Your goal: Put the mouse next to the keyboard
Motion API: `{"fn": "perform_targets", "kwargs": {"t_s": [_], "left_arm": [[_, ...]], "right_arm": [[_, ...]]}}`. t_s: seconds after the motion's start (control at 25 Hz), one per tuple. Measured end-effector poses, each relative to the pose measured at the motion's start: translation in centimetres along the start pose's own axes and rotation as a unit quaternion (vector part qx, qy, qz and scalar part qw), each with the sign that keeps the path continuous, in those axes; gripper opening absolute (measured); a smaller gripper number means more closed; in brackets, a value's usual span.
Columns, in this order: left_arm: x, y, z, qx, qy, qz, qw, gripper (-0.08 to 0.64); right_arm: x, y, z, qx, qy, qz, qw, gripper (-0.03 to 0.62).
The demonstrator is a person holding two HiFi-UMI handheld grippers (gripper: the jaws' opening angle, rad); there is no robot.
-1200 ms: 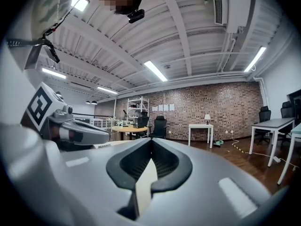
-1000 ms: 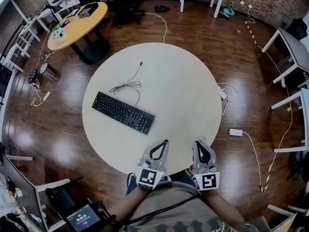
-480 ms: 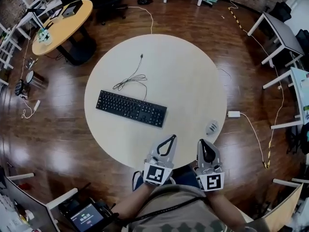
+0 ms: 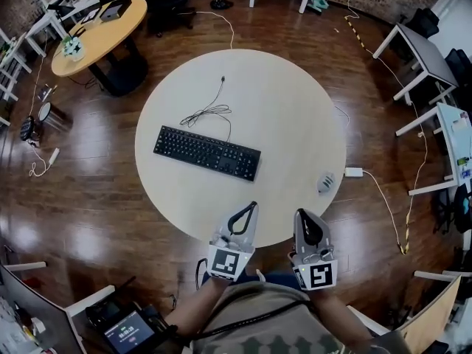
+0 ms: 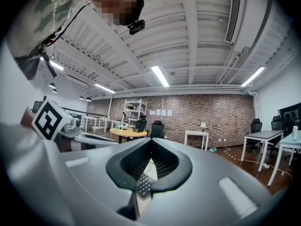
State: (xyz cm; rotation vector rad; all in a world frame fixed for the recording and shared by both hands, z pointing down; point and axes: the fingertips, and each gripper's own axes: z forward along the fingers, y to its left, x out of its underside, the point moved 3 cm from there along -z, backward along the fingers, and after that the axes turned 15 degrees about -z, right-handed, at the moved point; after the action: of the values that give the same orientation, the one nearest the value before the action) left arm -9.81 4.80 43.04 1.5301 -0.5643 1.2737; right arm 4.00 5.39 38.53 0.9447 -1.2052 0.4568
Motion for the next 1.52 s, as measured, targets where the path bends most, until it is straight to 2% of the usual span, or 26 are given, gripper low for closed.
{"fn": "perform_targets", "kwargs": {"t_s": [0.16, 0.28, 0.44, 0.64, 0.84, 0.96, 1.08, 1.2, 1.4, 1.52], "left_arm": [[-0.8, -0.9, -3.0, -0.031, -0.027, 0.029, 0.9987, 0.002], [-0.7, -1.5, -5.8, -0.057, -0.027, 0.042, 0.9971, 0.002], [-0.4, -2.7, -8.9, -0.066, -0.032, 0.051, 0.9960, 0.002], [1.7, -7.0, -13.3, -0.061, -0.037, 0.060, 0.9957, 0.000], [4.1, -12.9, -19.9, -0.071, -0.063, 0.073, 0.9928, 0.002], [5.9, -16.4, -24.7, -0.084, -0.073, 0.072, 0.9912, 0.000], [8.0, -19.7, -28.4, -0.087, -0.065, 0.063, 0.9921, 0.002], [8.5, -21.8, -31.3, -0.086, -0.060, 0.063, 0.9925, 0.002], [7.6, -23.5, -34.9, -0.091, -0.070, 0.070, 0.9910, 0.001], [6.9, -23.6, -36.9, -0.112, -0.079, 0.079, 0.9874, 0.001]], "right_arm": [[-0.5, 1.4, -3.3, -0.014, -0.010, -0.001, 1.000, 0.005], [-1.0, 2.1, -5.9, -0.011, -0.019, 0.001, 1.000, 0.005], [-2.5, 3.6, -8.3, -0.005, -0.033, 0.002, 0.999, 0.005], [-3.5, 6.3, -13.4, -0.031, -0.045, 0.017, 0.998, 0.005], [-4.2, 8.9, -21.4, -0.032, -0.078, 0.015, 0.996, 0.005], [-3.7, 11.0, -26.6, -0.030, -0.064, 0.023, 0.997, 0.004], [-3.1, 12.5, -31.9, -0.026, -0.050, 0.034, 0.998, 0.004], [-3.3, 13.8, -36.1, -0.024, -0.037, 0.041, 0.998, 0.004], [-5.2, 15.0, -38.9, -0.021, -0.036, 0.041, 0.998, 0.004], [-6.0, 15.5, -39.4, -0.018, -0.042, 0.050, 0.998, 0.005]]}}
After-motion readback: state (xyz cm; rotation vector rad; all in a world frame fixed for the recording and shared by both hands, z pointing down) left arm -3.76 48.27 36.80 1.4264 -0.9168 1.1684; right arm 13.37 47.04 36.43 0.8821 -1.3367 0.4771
